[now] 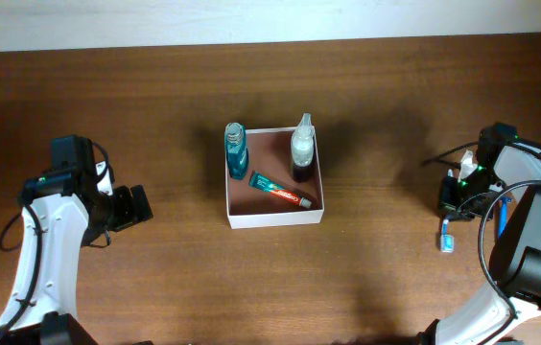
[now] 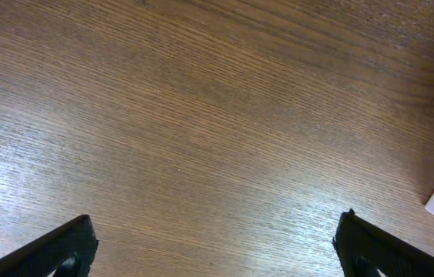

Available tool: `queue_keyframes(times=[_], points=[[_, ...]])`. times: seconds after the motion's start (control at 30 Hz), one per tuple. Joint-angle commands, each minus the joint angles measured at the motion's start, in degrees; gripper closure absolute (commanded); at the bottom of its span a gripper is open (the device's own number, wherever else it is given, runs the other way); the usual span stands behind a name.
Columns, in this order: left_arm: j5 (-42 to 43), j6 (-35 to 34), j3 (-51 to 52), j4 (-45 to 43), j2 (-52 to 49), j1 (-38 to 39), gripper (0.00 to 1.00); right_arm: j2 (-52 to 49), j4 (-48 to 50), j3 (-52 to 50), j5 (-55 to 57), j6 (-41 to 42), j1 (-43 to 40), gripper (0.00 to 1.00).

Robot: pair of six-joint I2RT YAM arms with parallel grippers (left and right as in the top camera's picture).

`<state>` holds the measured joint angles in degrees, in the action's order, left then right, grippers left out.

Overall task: Pack container
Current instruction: 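Grasp the blue-white toothbrush with the right gripper, then lower the toothbrush into the box beside the toothpaste and release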

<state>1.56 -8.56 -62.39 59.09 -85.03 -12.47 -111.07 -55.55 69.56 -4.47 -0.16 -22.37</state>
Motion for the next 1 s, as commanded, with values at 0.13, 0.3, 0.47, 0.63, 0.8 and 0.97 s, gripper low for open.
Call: queue_keyframes(times=[0.13, 0.3, 0.47, 0.63, 0.8, 0.97], points=[[0.61, 1.01, -0.92, 0.11, -0.35, -0.24, 0.01, 7.13, -5.14, 6.01, -6.23, -0.85, 0.92, 0.96], [0.61, 1.01, -0.92, 0.11, -0.35, -0.24, 0.01, 16.72, -8.17, 10.54, -7.67, -4.39, 6.54, 0.96], [0.63, 0.98, -0.92, 0.11, -0.35, -0.24, 0.01, 26.36, -8.33, 13.55, -7.58, -12.33, 19.32, 0.96], [0.63, 0.98, -0.92, 0.11, -0.35, -0.24, 0.01, 31.43, -6.38, 14.12, -2.84, -22.75, 36.72, 0.96], [0.63, 0.98, -0.94, 0.11, -0.35, -0.24, 0.01, 29.66, -5.51, 14.08, -0.57, -27.58, 50.69, 0.96], [0.63, 0.98, -0.92, 0.11, -0.35, -0.24, 0.01, 23.04, -1.57, 14.08, 3.21, -28.83, 56.59, 0.96]])
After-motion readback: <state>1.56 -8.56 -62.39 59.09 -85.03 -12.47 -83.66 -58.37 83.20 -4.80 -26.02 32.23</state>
